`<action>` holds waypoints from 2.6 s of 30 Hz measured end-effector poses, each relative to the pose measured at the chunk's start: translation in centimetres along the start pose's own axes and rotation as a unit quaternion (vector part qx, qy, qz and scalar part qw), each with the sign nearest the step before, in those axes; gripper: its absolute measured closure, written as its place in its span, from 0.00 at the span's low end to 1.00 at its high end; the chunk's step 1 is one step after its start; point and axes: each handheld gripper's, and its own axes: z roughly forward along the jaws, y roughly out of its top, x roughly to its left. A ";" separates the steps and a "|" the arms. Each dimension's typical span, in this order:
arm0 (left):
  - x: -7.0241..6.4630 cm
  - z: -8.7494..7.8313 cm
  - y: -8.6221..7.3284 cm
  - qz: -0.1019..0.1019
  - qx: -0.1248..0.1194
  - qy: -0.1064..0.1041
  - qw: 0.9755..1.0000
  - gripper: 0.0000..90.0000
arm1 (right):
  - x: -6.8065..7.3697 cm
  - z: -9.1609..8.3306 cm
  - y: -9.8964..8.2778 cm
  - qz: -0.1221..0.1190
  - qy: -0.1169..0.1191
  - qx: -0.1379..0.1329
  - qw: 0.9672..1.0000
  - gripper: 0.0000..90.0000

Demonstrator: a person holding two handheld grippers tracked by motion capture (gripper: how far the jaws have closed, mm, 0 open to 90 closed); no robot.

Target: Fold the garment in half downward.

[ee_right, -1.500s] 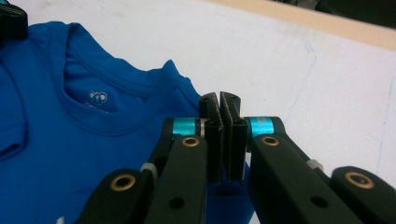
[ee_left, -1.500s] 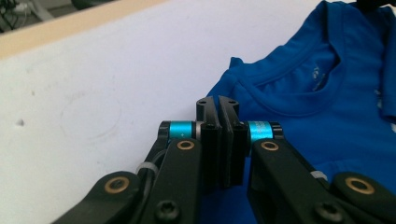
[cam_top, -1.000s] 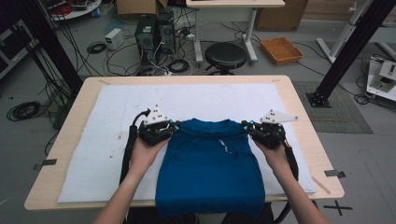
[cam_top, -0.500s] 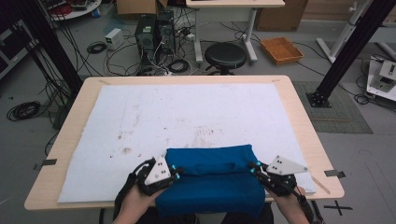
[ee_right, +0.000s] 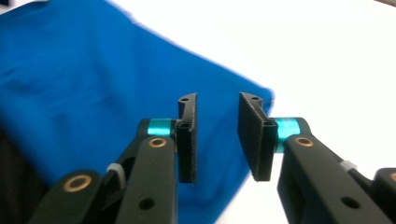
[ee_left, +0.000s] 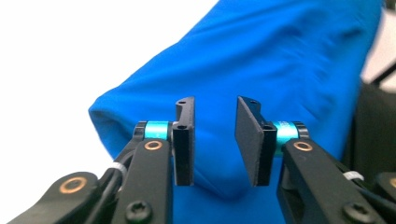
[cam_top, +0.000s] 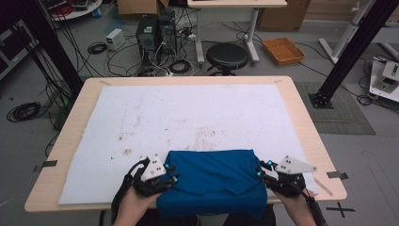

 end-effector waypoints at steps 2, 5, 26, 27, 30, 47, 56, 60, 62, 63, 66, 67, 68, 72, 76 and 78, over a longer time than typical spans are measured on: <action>0.7 0.8 0.3 -0.008 0.006 0.012 1.000 0.73 | -1.3 1.3 0.3 0.020 -0.010 0.005 1.000 0.70; 2.5 1.8 1.1 -0.045 -0.014 0.027 0.999 0.70 | -2.9 3.2 1.0 0.059 -0.027 0.006 0.998 0.63; 6.3 3.2 1.1 -0.105 0.027 0.048 0.993 0.57 | -5.8 6.3 1.2 0.121 -0.018 0.023 0.992 0.63; 6.5 3.5 1.1 -0.108 0.039 0.044 0.992 0.57 | -6.0 6.6 1.2 0.130 -0.009 0.026 0.991 0.63; 6.5 4.2 0.7 -0.117 0.058 0.038 0.991 0.57 | -6.5 7.8 0.7 0.157 0.026 0.058 0.986 0.63; 9.3 4.8 3.3 -0.080 0.049 0.048 0.994 0.93 | -7.0 8.8 3.5 0.087 0.011 0.040 0.995 0.96; 14.6 7.2 6.3 -0.089 0.041 0.085 0.992 0.93 | -10.5 12.9 7.1 0.084 -0.025 0.043 0.995 0.96; 15.3 8.1 6.7 -0.087 0.044 0.097 0.991 0.93 | -11.4 14.3 7.5 0.087 -0.031 0.049 0.995 0.96; 15.4 8.3 6.7 -0.090 0.042 0.100 0.990 0.90 | -11.5 14.6 7.4 0.092 -0.031 0.051 0.994 0.94; 15.4 8.3 6.6 -0.093 0.045 0.108 0.989 0.84 | -11.5 14.6 7.4 0.094 -0.031 0.051 0.994 0.91; 15.1 7.5 6.3 -0.097 0.037 0.122 0.987 0.71 | -11.4 13.9 7.2 0.094 -0.038 0.038 0.994 0.84; 14.9 7.1 6.2 -0.099 0.031 0.122 0.987 0.68 | -11.4 13.6 7.2 0.097 -0.037 0.033 0.994 0.81; 14.7 6.7 6.0 -0.105 0.027 0.120 0.987 0.67 | -11.3 13.2 7.1 0.097 -0.036 0.028 0.994 0.80; 13.3 4.9 4.9 -0.120 0.018 0.098 0.988 0.64 | -10.8 11.3 6.8 0.101 -0.040 0.025 0.994 0.73; 11.8 3.8 3.5 -0.161 0.028 0.061 0.985 0.60 | -9.5 8.8 5.9 0.109 -0.034 0.000 0.994 0.71; 11.3 3.8 2.8 -0.179 0.031 0.052 0.982 0.60 | -8.8 8.1 5.3 0.114 -0.031 0.000 0.993 0.70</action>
